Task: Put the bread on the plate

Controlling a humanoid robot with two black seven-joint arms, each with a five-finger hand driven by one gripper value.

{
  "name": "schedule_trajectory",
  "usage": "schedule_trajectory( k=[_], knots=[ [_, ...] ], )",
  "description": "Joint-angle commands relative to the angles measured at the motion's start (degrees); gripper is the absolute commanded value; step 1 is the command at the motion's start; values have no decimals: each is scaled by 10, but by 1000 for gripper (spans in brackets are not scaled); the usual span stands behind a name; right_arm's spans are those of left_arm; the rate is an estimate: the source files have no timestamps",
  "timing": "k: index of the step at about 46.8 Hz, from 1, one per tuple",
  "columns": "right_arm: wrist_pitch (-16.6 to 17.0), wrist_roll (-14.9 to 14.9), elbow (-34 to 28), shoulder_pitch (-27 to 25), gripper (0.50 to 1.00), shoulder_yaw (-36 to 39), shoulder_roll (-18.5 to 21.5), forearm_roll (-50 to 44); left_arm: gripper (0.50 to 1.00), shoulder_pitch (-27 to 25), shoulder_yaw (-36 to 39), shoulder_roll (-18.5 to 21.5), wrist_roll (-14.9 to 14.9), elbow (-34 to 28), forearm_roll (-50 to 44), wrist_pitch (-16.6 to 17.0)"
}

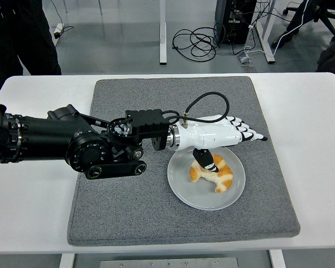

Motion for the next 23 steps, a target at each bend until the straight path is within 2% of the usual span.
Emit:
schedule_trajectory(
  k=[1,10,13,18,23],
  knots=[
    [-1,0,0,0,1000,1,0,0,974,-10,-11,0,-6,0,-19,-1],
    [0,0,0,0,1000,0,0,0,974,-38,-62,0,-11,-1,-98,-19],
    [0,0,0,0,1000,1,0,0,975,-41,-95,0,-7,0,-128,-37],
    [0,0,0,0,1000,0,0,0,975,-40,-155,22,-3,1,-144,-78],
    [0,0,0,0,1000,0,0,0,975,-33,-216,43,-3,2,-162,-98]
  ],
)
